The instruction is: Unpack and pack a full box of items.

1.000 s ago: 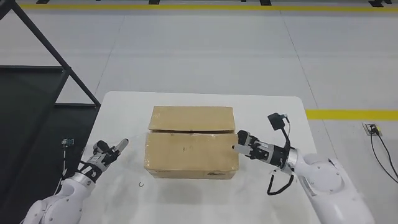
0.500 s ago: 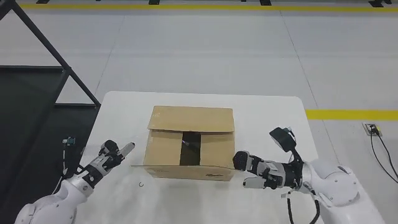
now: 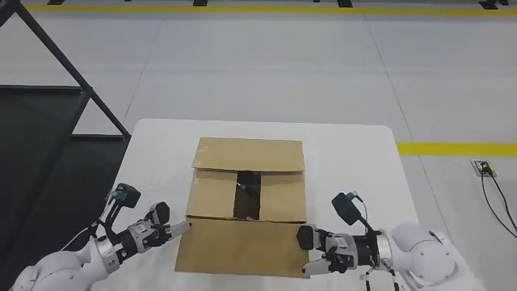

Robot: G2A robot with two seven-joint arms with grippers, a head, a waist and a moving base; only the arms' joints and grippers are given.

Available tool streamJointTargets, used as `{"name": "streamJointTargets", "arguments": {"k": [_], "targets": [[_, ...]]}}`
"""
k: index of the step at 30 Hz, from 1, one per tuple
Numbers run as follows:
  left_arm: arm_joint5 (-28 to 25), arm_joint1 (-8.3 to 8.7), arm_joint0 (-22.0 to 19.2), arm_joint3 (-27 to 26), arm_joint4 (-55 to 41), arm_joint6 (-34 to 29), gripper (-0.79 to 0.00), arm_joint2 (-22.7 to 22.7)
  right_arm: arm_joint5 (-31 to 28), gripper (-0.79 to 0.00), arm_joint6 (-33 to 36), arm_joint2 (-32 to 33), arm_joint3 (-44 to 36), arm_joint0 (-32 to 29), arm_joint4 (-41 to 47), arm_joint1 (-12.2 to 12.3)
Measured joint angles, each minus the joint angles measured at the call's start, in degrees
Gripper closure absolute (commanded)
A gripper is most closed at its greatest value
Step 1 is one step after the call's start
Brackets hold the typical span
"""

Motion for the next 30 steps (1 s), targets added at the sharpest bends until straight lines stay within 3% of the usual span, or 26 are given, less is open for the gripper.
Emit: {"name": "streamJointTargets", "arguments": {"k": [9, 22, 27, 30], "targets": [[1.75, 0.43, -2.67, 3.52, 4.1, -0.42, -0.785, 3.98, -0.13, -0.785, -3.01, -2.43, 3.99, 3.13, 6.06, -0.09], [4.35, 0.75, -2.97, 5.05, 4.0, 1.86, -0.785, 4.83, 0.46, -0.785, -5.3, -2.74, 3.05, 3.1, 7.1, -0.22], [4.32, 0.75, -2.97, 5.04, 4.0, 1.83, -0.785, 4.84, 8.9, -0.785, -8.05, -4.43, 2.44, 4.78, 9.77, -0.64], [4.32, 0.75, -2.97, 5.04, 4.0, 1.83, -0.785, 4.84, 15.27, -0.785, -9.38, -6.23, 4.03, 7.47, 16.79, -1.37]]}}
